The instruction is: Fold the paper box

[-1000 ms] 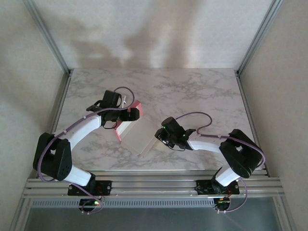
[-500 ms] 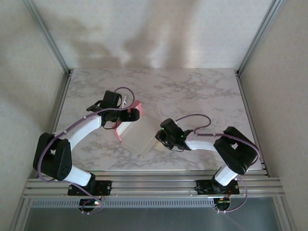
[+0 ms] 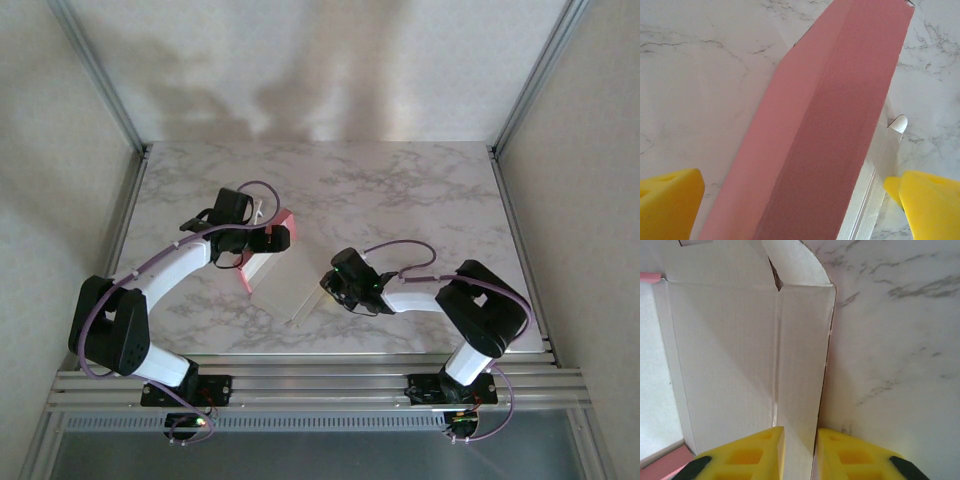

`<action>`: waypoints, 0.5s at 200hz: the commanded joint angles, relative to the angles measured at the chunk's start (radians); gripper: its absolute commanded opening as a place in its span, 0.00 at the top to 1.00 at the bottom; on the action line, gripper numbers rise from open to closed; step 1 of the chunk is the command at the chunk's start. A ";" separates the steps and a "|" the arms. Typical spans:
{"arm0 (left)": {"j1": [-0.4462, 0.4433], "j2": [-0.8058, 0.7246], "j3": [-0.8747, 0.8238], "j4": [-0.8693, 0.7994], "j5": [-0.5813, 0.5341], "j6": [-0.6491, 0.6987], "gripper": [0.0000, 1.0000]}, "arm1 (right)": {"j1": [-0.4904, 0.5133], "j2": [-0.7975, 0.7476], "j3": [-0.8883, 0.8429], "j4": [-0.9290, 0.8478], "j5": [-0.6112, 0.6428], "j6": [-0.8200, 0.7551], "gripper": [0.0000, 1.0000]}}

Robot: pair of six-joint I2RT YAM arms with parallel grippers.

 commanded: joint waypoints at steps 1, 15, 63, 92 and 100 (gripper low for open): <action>-0.012 -0.006 -0.003 -0.027 0.009 -0.011 0.01 | 0.020 0.013 -0.004 0.060 0.046 -0.011 0.78; -0.012 -0.005 -0.002 -0.027 0.016 -0.014 0.01 | 0.025 0.006 -0.022 0.111 0.056 -0.022 0.78; -0.012 0.000 -0.002 -0.018 0.053 -0.023 0.01 | 0.039 -0.034 -0.048 0.193 0.098 -0.096 0.79; -0.011 0.003 -0.002 -0.021 0.054 -0.024 0.01 | 0.050 -0.055 -0.065 0.248 0.120 -0.124 0.81; -0.012 0.005 -0.002 -0.021 0.054 -0.022 0.01 | 0.053 -0.058 -0.070 0.263 0.125 -0.129 0.81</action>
